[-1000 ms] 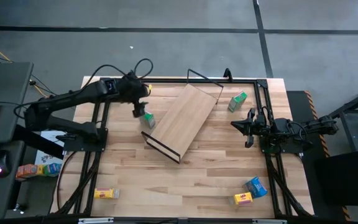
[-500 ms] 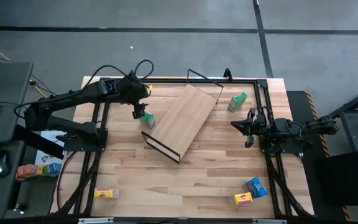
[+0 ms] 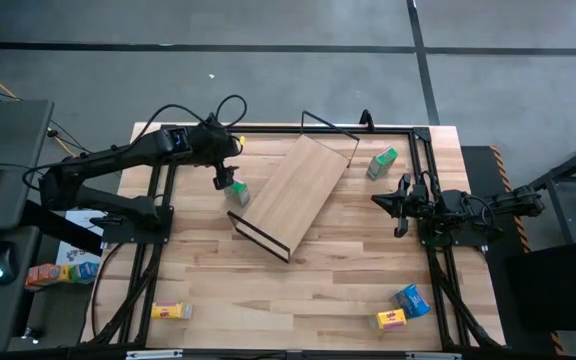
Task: Stack cereal on shelf
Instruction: Put the left green cereal box on the shelf
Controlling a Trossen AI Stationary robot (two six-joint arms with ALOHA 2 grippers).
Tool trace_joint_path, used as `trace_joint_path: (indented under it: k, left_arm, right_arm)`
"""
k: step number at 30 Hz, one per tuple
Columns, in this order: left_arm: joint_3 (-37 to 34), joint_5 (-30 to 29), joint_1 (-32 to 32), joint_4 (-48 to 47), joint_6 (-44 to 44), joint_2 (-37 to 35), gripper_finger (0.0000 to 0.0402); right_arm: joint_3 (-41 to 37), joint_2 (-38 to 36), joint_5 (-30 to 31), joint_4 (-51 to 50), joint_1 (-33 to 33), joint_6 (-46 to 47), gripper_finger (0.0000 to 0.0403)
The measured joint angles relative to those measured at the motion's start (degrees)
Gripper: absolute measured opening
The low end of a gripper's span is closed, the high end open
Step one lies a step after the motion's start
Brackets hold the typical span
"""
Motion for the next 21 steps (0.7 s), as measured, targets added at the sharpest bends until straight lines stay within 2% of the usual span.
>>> trace_joint_path:
  k: [6,8,11,13,18,21]
  left_arm:
    - [0.0,0.2,0.0,0.5,-5.9,0.0,0.0315]
    - [0.0,3.2,0.0,0.5,-1.0,0.0,0.0315]
    - [0.0,14.0,0.0,0.5,10.9,0.0,0.0315]
    - [0.0,18.5,0.0,2.2,15.7,0.0,0.0315]
    - [0.0,19.5,1.3,2.7,25.0,1.3,0.0315]
    - [0.0,19.5,1.8,1.3,27.1,2.9,0.0315]
  right_arm:
    - [0.0,0.0,0.0,0.0,0.0,0.0,0.0]
    - [0.0,0.0,0.0,0.0,0.0,0.0,0.0]
    - [0.0,0.0,0.0,0.0,0.0,0.0,0.0]
    - [0.0,0.0,0.0,0.0,0.0,0.0,0.0]
    - [0.0,0.0,0.0,0.0,0.0,0.0,0.0]
    - [0.0,0.0,0.0,0.0,0.0,0.0,0.0]
